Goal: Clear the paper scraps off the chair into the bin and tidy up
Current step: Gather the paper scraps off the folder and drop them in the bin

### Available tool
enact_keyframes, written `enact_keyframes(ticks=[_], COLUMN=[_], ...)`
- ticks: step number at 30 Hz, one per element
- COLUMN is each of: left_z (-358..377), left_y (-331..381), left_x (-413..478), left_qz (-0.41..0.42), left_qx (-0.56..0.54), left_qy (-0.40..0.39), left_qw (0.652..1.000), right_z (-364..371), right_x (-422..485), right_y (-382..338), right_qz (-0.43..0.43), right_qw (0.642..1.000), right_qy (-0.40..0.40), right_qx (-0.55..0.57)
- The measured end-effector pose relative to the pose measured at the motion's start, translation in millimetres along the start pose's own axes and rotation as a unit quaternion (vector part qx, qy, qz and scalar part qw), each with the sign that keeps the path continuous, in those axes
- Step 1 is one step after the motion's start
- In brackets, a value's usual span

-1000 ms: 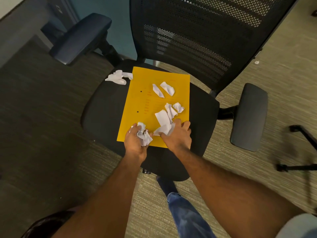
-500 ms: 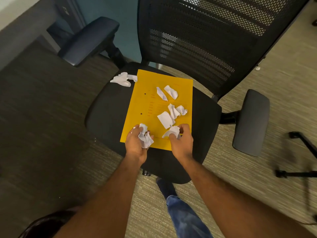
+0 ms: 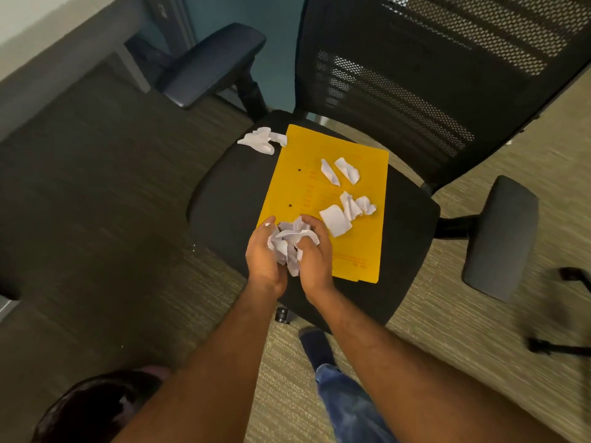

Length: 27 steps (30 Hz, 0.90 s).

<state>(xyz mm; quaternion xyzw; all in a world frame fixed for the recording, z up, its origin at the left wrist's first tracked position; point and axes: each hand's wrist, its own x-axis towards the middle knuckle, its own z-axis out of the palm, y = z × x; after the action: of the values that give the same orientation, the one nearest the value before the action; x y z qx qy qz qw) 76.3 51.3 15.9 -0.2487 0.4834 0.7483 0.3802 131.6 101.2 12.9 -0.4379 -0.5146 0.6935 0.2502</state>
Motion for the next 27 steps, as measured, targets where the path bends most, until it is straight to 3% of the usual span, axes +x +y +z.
enact_keyframes(ticks=[10, 16, 27], left_z=[-66.7, -139.6, -298.8], left_y=[25.3, 39.2, 54.8], left_x=[-19.2, -33.5, -81.8], left_qz=[0.025, 0.079, 0.134], left_qx=[-0.149, -0.111, -0.17], left_qy=[-0.002, 0.101, 0.228], left_qw=[0.989, 0.985, 0.949], right_z=[73.7, 118.8, 192.1], right_x=[-50.8, -98.4, -223.8], right_y=[27.8, 69.3, 157.2], right_qz=[0.063, 0.057, 0.097], right_qw=[0.993, 0.996, 0.958], right_qy=[-0.044, -0.058, -0.213], right_qx=[0.094, -0.019, -0.166])
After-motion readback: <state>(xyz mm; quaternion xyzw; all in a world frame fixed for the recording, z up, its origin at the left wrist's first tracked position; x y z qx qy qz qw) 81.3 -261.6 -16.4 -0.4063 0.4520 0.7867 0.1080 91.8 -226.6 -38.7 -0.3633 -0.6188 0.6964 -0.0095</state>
